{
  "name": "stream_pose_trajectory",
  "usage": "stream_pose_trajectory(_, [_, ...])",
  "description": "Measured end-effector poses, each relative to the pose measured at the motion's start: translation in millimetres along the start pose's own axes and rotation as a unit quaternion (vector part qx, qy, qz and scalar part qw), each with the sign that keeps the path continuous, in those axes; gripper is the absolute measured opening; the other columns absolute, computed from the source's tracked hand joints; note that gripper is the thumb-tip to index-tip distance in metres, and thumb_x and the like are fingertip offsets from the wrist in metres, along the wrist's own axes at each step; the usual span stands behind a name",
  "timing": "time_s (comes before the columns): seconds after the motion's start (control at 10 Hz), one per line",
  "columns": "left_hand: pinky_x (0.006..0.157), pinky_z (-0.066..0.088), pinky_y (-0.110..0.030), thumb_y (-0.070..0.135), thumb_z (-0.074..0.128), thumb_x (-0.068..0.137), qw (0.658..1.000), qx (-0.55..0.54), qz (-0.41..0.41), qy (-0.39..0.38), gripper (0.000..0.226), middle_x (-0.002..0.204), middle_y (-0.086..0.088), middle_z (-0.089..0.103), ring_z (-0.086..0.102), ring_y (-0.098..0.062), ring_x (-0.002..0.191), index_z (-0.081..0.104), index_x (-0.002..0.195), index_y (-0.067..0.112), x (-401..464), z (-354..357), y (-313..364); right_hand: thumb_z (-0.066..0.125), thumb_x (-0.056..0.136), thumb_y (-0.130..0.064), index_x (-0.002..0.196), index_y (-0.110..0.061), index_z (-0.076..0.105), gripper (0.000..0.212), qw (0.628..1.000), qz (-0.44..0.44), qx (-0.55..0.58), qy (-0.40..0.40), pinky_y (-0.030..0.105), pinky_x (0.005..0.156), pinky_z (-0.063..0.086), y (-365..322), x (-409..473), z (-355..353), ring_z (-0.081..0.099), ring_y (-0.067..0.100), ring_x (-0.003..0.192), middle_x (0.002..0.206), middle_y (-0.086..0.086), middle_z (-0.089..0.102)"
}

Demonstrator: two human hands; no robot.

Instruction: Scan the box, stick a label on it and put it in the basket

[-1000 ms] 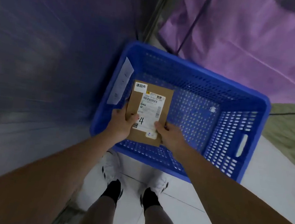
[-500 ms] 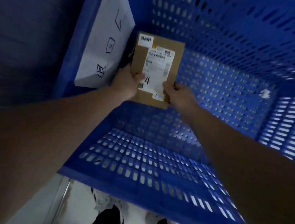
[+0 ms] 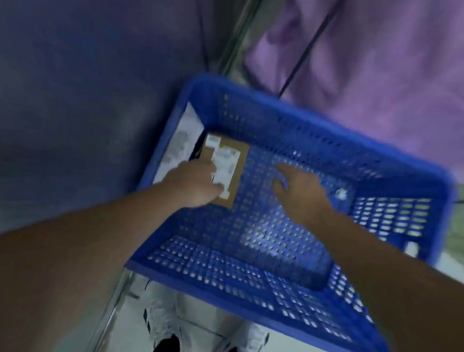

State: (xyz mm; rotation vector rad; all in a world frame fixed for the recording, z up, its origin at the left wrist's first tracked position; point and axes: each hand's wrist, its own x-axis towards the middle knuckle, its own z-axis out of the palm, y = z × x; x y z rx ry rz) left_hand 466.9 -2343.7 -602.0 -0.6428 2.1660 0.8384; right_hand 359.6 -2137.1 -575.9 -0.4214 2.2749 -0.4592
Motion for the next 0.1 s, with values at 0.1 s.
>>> stream_pose_trajectory(0.1, [0.089,0.042,-0.033,0.052,0.056,0.097,0.997,0.066,0.046,-0.019,0.056,0.145,-0.009,0.057,0.055,-0.031,0.126,0.057,0.141,0.018,-64.8,-52.8,55.4,0.054,0.102,-0.019,0.140,-0.003,0.058,0.041,0.998,-0.022,-0.063,0.000,0.039,0.107,0.042,-19.7,-64.9,-89.2,0.059,0.038,0.128,0.142,0.025,0.061])
